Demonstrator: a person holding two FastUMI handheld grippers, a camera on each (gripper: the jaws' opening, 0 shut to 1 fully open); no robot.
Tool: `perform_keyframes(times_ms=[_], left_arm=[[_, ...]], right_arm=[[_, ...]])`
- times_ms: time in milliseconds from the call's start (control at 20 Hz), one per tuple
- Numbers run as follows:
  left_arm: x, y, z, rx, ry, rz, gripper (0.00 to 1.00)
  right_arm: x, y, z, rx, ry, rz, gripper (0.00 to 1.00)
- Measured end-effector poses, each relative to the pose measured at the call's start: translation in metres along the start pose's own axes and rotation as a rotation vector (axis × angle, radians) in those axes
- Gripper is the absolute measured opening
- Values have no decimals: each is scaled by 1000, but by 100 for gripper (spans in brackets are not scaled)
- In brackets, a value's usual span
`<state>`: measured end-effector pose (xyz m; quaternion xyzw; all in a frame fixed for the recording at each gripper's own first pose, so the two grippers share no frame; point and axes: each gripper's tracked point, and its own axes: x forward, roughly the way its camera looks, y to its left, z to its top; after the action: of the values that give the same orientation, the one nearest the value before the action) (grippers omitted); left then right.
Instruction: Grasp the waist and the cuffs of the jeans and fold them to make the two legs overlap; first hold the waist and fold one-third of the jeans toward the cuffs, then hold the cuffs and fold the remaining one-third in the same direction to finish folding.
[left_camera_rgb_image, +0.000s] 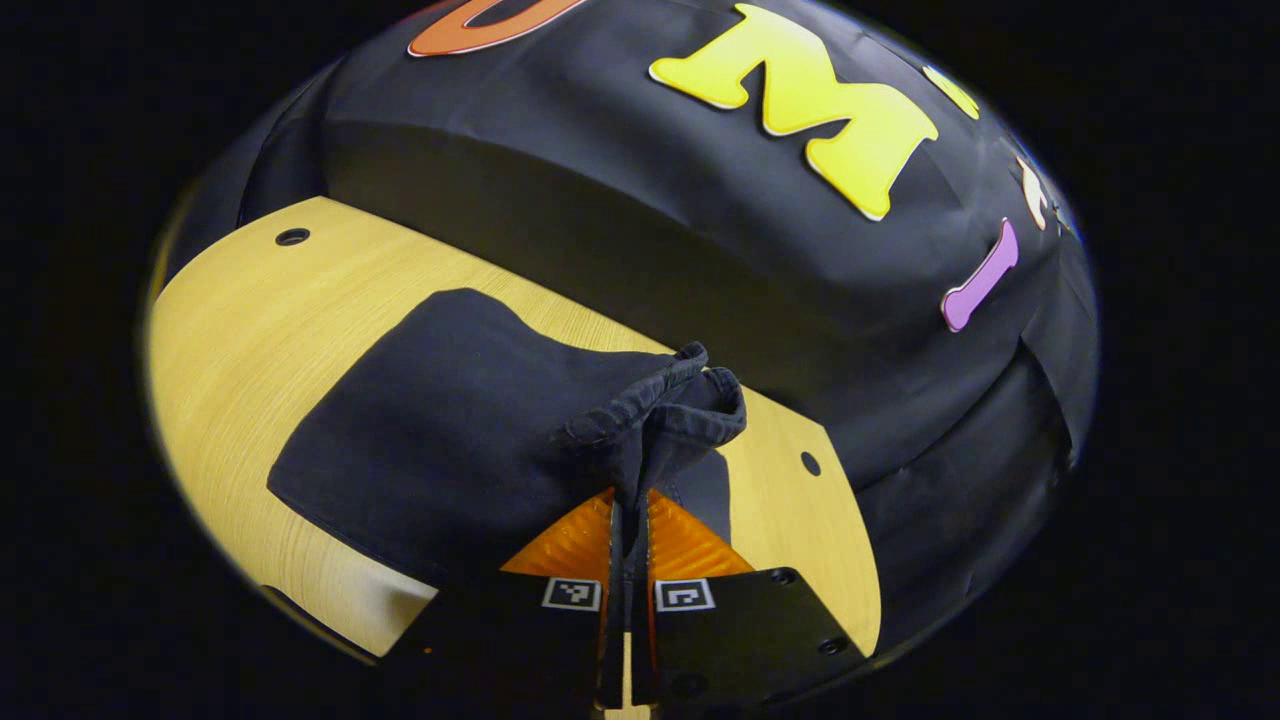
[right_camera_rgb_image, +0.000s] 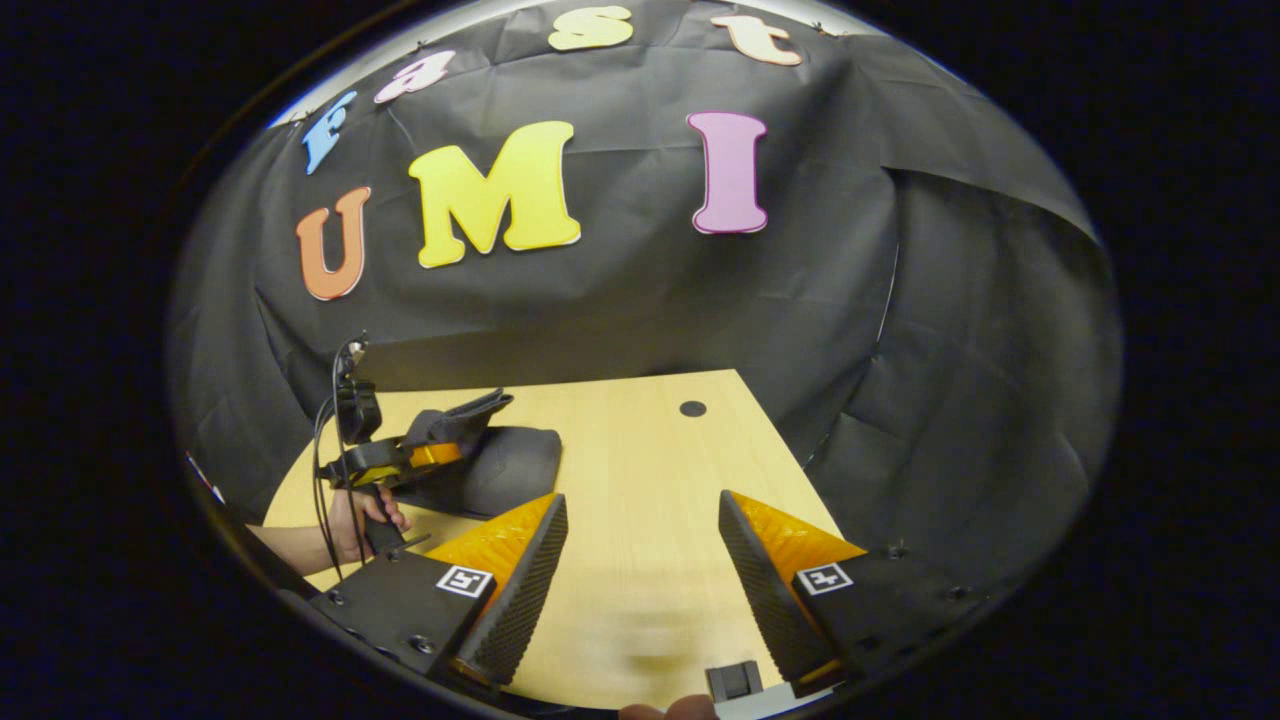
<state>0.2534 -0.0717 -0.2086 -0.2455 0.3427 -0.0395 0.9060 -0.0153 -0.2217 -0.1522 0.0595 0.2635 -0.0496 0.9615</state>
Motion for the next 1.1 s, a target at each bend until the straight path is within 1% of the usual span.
perform_keyframes(times_ms=[50, 100, 150, 200, 300, 550, 700, 750, 800, 850, 900, 950, 1100], left_arm=[[3, 0, -4, 2, 14, 7, 8], [4, 2, -7, 2, 22, 19, 10], [3, 2, -8, 7, 23, 30, 14], [2, 1, -8, 14, 21, 38, 17], [-1, 0, -7, 40, 20, 56, 21], [-22, 0, -5, 67, 19, 94, 21], [-30, 5, -9, 138, 35, 129, 21], [-29, 10, -14, 160, 58, 153, 21], [-24, 13, -23, 168, 95, 152, 21], [-19, 18, -32, 155, 118, 154, 58], [-24, 18, -34, 147, 113, 154, 94], [-23, 17, -32, 150, 96, 149, 100], [-26, 14, -31, 169, 85, 144, 100]], right_arm=[[2, -1, 0, 0, 1, 4, 94], [4, -2, 0, 2, 3, 8, 94], [6, -2, 1, 5, 5, 14, 92], [8, -2, 0, 9, 7, 21, 94], [10, 0, 0, 14, 6, 34, 94], [16, 11, 4, 28, -4, 61, 94], [15, 25, 3, 31, -10, 91, 94], [13, 28, 3, 28, -14, 101, 92], [11, 33, 2, 25, -17, 109, 92], [8, 35, 1, 20, -20, 115, 94], [6, 36, 0, 11, -22, 117, 92], [3, 36, 0, -1, -26, 114, 94], [-2, 29, -3, -16, -29, 103, 91]])
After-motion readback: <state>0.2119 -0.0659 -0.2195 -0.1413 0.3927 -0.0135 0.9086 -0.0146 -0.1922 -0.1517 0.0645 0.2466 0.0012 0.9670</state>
